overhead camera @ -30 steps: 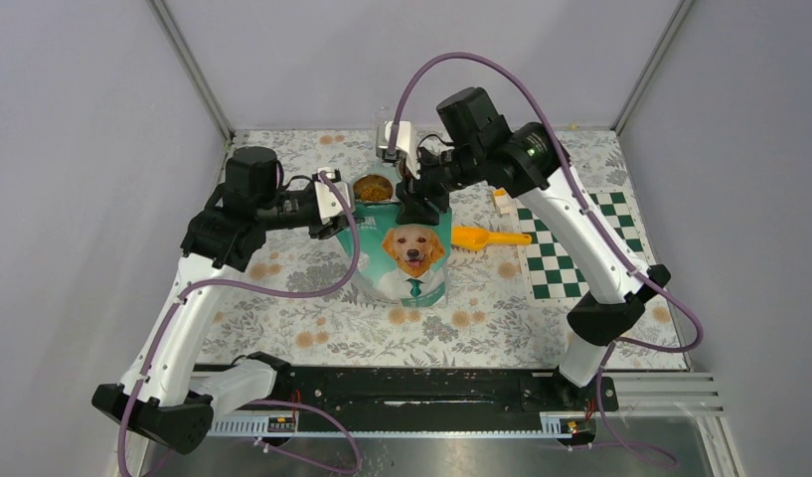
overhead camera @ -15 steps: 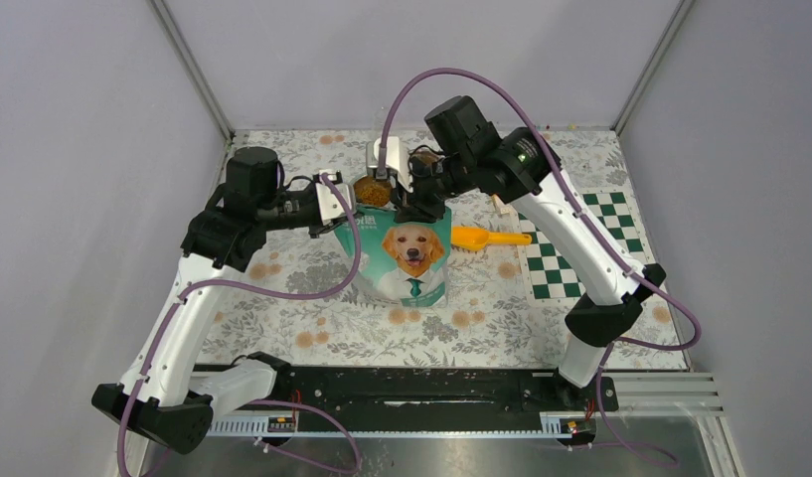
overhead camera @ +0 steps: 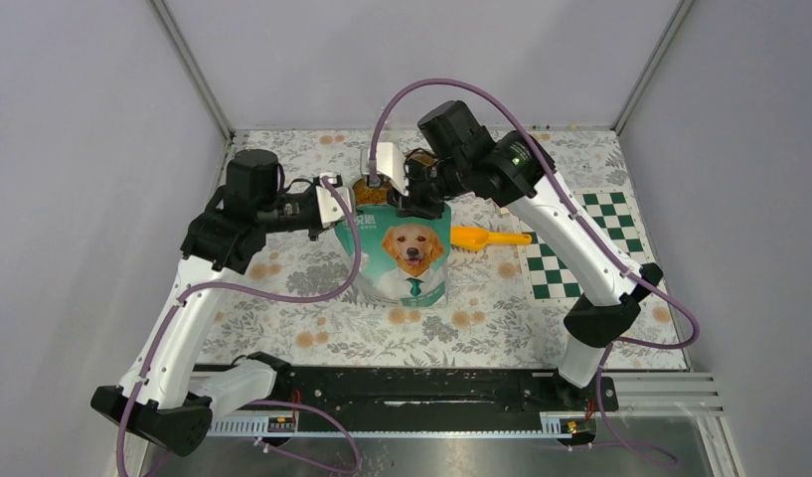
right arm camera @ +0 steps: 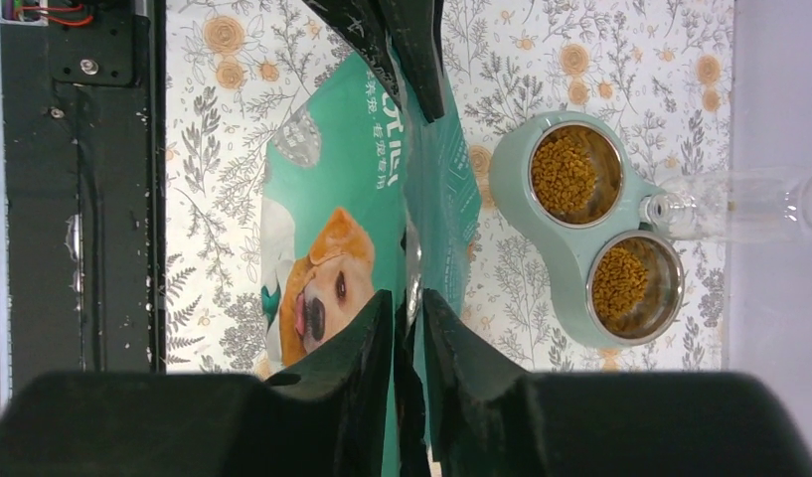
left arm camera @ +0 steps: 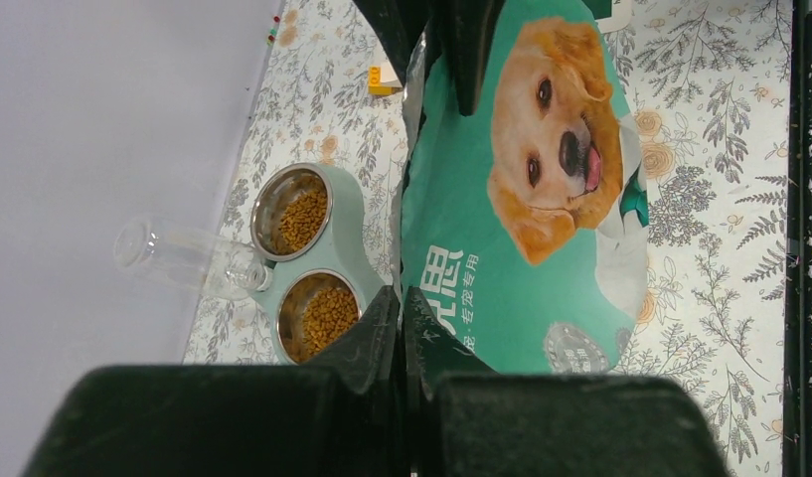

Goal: Serve the pet food

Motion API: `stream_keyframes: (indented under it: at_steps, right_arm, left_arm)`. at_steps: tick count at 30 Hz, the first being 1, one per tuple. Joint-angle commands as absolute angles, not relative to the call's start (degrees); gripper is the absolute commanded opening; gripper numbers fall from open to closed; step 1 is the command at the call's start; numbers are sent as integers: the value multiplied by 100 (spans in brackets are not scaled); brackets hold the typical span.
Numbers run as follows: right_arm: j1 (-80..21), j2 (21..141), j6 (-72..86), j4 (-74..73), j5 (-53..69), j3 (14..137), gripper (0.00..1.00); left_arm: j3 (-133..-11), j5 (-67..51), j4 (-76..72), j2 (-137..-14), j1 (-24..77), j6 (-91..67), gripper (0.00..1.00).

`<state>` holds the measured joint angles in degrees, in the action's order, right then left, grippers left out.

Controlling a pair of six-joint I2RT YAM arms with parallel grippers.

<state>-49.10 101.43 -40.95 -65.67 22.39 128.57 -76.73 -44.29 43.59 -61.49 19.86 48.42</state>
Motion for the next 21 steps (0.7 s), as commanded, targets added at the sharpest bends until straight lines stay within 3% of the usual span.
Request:
stream_keyframes:
  at_steps: [1, 5, 11, 16, 21]
  right_arm:
    - [-4966, 10152, -4189, -6466, 1939, 12915, 22]
    - [-4964, 10131, -4242, -6473, 1862, 12976, 2]
    - [-4965, 10081, -4389, -6775, 1977, 13221, 0]
    - [-4966, 9862, -4461, -6864, 1704, 12996, 28]
    - [-4956, 9786, -4604, -7223, 1407, 12899, 31]
  left_arm:
    - [-7669, -4403, 3997, -5952, 1982, 4939, 0]
    - [-7659, -4413, 3936, -5919, 1981, 4921, 0]
    - [-7673, -4432, 3937, -5924, 1986, 4922, 0]
    - [-7670, -4443, 3936, -5908, 1984, 4931, 0]
    - [-7650, -4463, 3942, -5884, 1986, 4934, 0]
